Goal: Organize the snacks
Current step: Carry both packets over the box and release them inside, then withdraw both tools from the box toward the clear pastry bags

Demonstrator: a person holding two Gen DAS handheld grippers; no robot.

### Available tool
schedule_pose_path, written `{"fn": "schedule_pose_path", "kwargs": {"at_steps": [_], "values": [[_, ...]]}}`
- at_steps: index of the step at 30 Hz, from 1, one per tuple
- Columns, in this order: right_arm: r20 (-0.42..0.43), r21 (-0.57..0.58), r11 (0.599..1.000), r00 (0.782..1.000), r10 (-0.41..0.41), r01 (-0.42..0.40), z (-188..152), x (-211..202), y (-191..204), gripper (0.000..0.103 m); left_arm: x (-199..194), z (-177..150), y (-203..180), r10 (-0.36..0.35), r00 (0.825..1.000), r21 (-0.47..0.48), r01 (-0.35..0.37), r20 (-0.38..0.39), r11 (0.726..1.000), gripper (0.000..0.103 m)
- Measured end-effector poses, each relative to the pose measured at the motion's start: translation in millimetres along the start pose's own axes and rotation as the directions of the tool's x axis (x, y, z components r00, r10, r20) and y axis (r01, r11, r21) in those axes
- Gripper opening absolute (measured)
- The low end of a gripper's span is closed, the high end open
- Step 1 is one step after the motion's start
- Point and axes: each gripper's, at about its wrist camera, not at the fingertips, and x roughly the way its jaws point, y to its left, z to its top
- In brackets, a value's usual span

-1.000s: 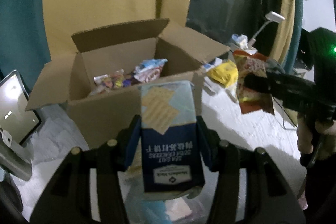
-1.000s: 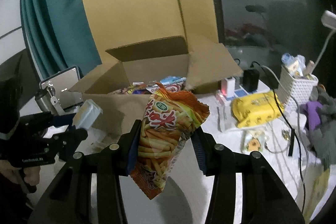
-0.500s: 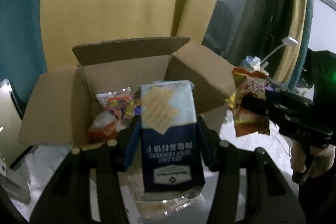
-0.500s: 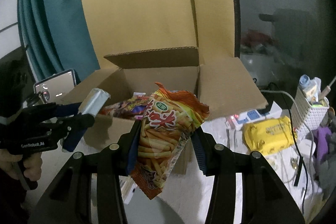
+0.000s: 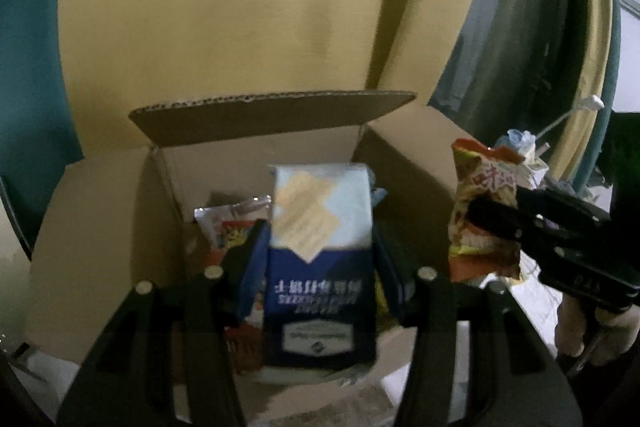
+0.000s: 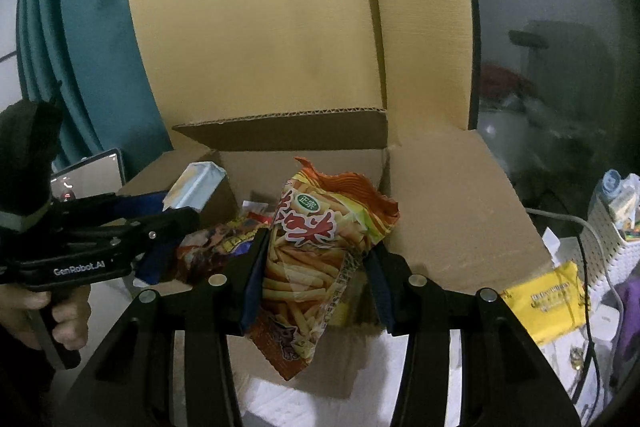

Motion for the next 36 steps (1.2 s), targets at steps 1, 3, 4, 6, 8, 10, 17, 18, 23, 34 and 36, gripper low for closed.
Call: {"fn": "schedule_pose_path", "kwargs": {"at_steps": [1, 3, 4, 6, 8, 10, 17, 18, 23, 34, 36], "values": [[0.000, 0.002, 1.000, 1.000, -0.005, 0.005, 1, 3, -1, 0.048, 2, 0, 2, -0.003, 1.000, -0.005, 0.003, -0.004, 1.000, 0.053], [0.005, 0.012, 1.000, 1.000, -0.023, 0.022, 5, 10, -4, 0.048, 6, 1, 7, -0.003, 1.000, -0.021, 0.003, -0.003, 1.000, 0.057], [0.006, 0.020, 0.999, 1.000, -0.030, 0.030, 7, 13, -6, 0.048, 7, 1, 9, -0.004, 1.000, -0.028, 0.004, -0.003, 1.000, 0.068], [-0.003, 0.043, 0.998, 0.999, -0.043, 0.043, 10, 19, -9, 0.058, 6, 1, 13, -0.008, 1.000, -0.042, 0.008, 0.003, 0.999, 0.081], [0.003, 0.055, 0.997, 0.999, -0.052, 0.051, 13, 21, -10, 0.076, 3, 0, 15, -0.002, 1.000, -0.044, 0.003, 0.007, 0.999, 0.082], [0.008, 0.053, 0.997, 0.998, -0.057, 0.057, 14, 20, -9, 0.080, -1, -1, 14, 0.005, 1.000, -0.035, -0.004, 0.012, 0.999, 0.083], [-0.014, 0.009, 0.999, 0.999, -0.051, 0.051, 8, 9, 4, 0.080, -23, -6, 5, 0.005, 1.000, -0.020, -0.004, 0.020, 1.000, 0.083], [-0.014, 0.005, 0.999, 0.999, -0.053, 0.053, 7, 5, 6, 0.080, -27, -7, 2, 0.003, 1.000, -0.016, -0.003, 0.021, 1.000, 0.084], [-0.008, -0.012, 0.998, 0.998, -0.056, 0.056, 4, -15, 16, 0.080, -50, -13, -10, -0.004, 0.999, -0.002, 0.004, 0.035, 1.000, 0.084], [0.016, -0.031, 0.998, 0.998, -0.061, 0.062, -6, -60, 38, 0.080, -99, -32, -24, -0.002, 0.998, 0.003, 0.002, 0.062, 1.000, 0.084], [0.021, -0.035, 0.997, 0.998, -0.061, 0.062, -9, -67, 42, 0.080, -107, -37, -26, 0.002, 0.998, 0.006, -0.002, 0.062, 1.000, 0.084]]}}
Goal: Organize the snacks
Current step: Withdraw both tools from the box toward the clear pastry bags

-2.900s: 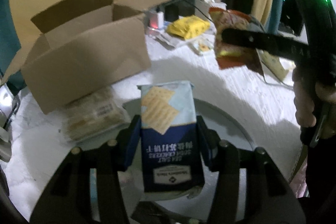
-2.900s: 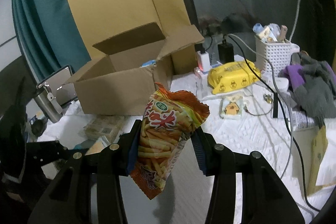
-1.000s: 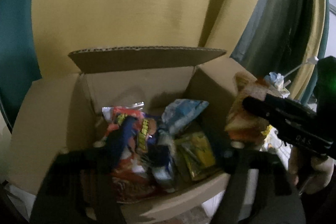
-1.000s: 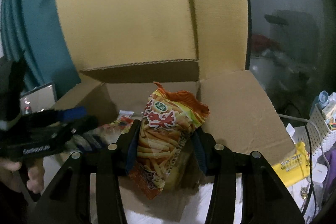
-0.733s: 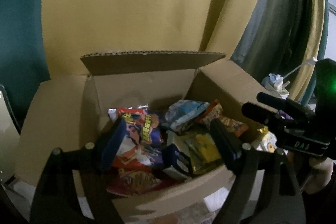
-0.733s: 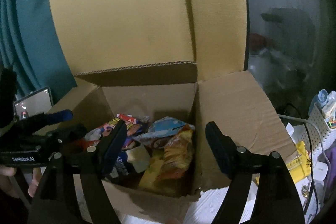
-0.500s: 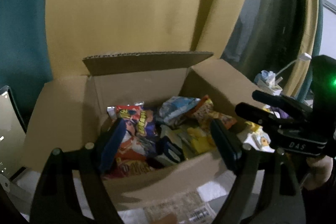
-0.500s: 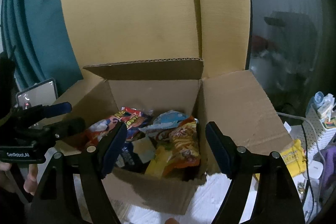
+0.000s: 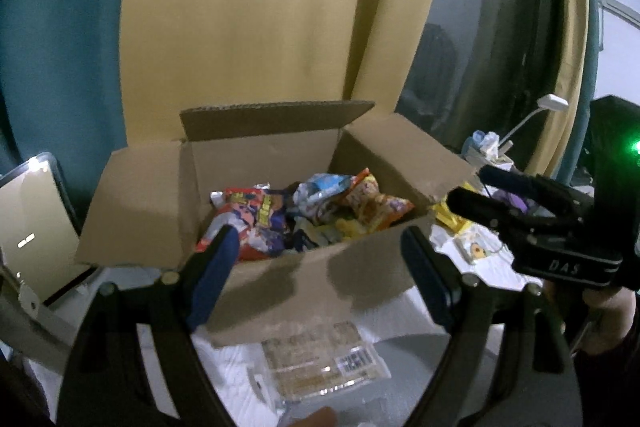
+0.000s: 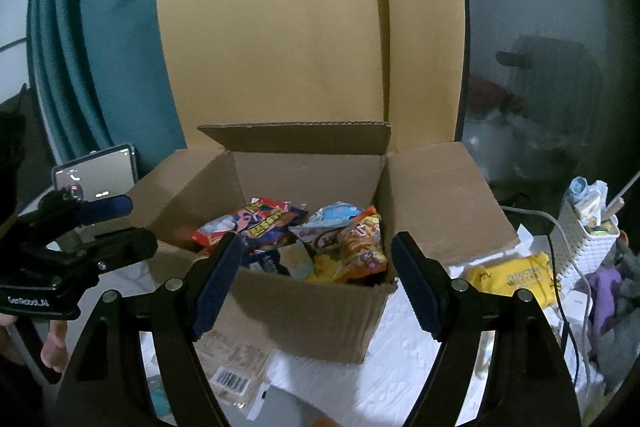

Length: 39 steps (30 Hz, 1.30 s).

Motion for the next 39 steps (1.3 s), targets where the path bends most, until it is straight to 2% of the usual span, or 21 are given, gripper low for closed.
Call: {"fn": "schedule_pose_path", "kwargs": {"at_steps": [9, 21, 39], "values": [[0.019, -0.023, 1.000, 1.000, 0.005, -0.005, -11, -35, 17, 0.080, -33, -24, -5, 0.011, 1.000, 0.000, -0.011, 0.000, 1.000, 0.084], [0.011, -0.039, 0.999, 1.000, 0.017, -0.016, -36, -67, 37, 0.080, -64, -74, -2, 0.015, 0.999, -0.029, -0.017, -0.047, 0.999, 0.084], [-0.076, -0.062, 0.997, 0.996, 0.043, -0.048, -97, -105, 74, 0.080, -106, -153, -3, 0.040, 0.992, -0.042, -0.046, -0.121, 0.998, 0.084]]}}
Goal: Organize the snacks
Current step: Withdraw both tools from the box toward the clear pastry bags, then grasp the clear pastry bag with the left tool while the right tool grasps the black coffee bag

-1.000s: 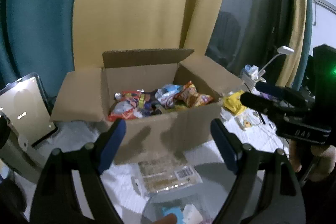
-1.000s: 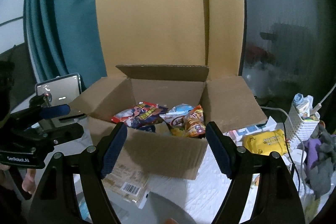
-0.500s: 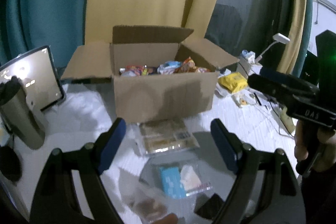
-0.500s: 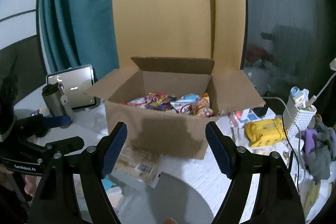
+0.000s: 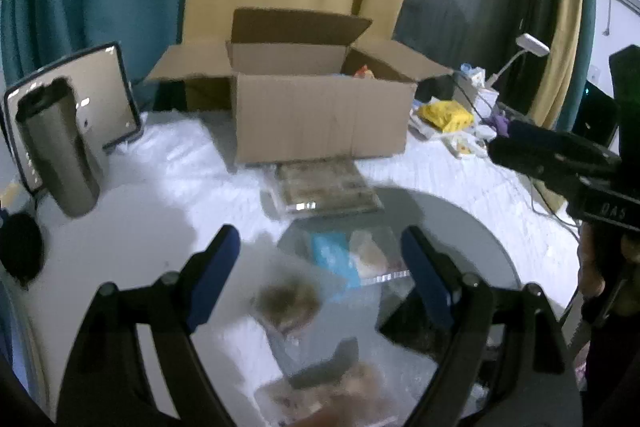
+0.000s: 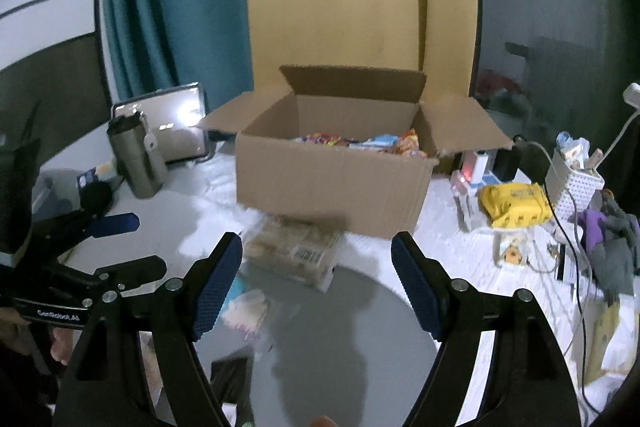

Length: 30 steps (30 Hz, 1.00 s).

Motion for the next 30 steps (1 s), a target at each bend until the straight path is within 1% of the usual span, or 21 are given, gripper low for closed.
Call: {"fn": "schedule_pose_path", "kwargs": {"at_steps": [6, 12, 16, 21, 27, 30], "values": [[-0.027, -0.001, 1.000, 1.000, 0.008, -0.008, -21, -6, 13, 0.080, -8, -25, 2, -0.001, 1.000, -0.017, 0.001, -0.030, 1.000, 0.084], [-0.077, 0.008, 1.000, 0.997, 0.021, -0.021, -46, -5, 21, 0.080, -14, -48, 3, -0.012, 0.998, -0.034, 0.010, -0.060, 0.999, 0.084], [-0.118, 0.018, 0.999, 0.992, 0.037, -0.035, -65, -2, 26, 0.080, -21, -66, 2, -0.032, 0.996, -0.042, 0.029, -0.078, 0.999, 0.084], [-0.174, 0.038, 0.998, 0.983, 0.055, -0.050, -85, 3, 33, 0.080, -25, -90, 5, -0.017, 0.992, -0.018, 0.015, -0.125, 1.000, 0.084], [-0.231, 0.033, 0.997, 0.970, 0.079, -0.073, -105, 9, 45, 0.080, -29, -105, 4, -0.054, 0.987, 0.036, 0.060, -0.153, 0.998, 0.084], [-0.259, 0.037, 0.996, 0.962, 0.084, -0.077, -113, 14, 47, 0.080, -26, -108, 2, -0.053, 0.984, 0.072, 0.066, -0.168, 0.995, 0.084]]}}
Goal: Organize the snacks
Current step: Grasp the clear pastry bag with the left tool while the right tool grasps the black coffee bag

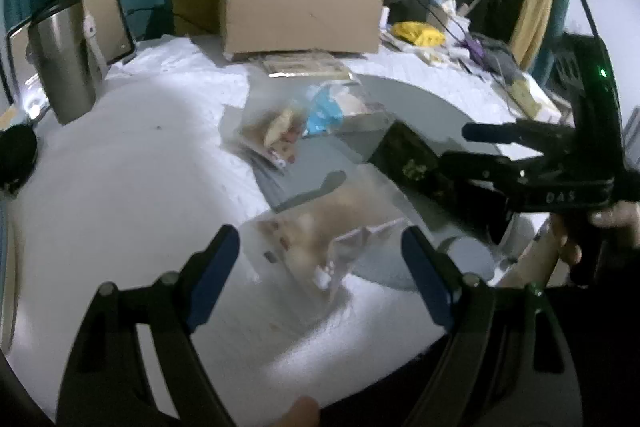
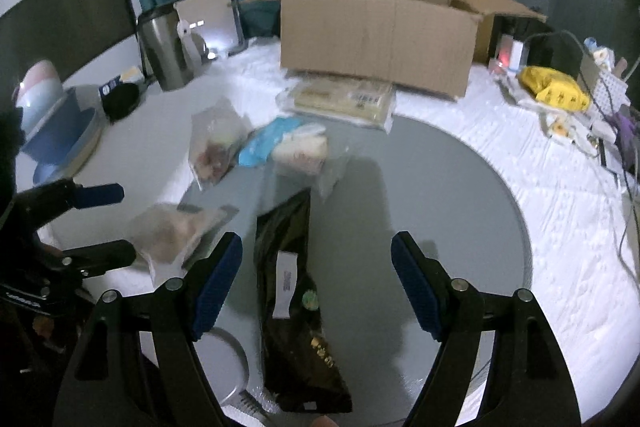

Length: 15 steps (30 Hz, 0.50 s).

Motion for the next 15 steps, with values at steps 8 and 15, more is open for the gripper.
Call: {"fn": "schedule_pose_path", "kwargs": {"at_steps": [8, 15], "values": [[-0.041, -0.003, 1.000, 0.999, 0.020, -0.020, -7, 14, 0, 0.080, 26, 12, 1, 0.014, 0.999, 0.016, -0.014, -0.029, 1.000, 0.084], [-0.068, -0.018, 0.999, 0.997, 0.047, -0.048, -11, 27, 3, 0.067, 48, 13, 10, 0.000, 0.998, -0.050, -0.004, -0.069, 0.999, 0.084]]}}
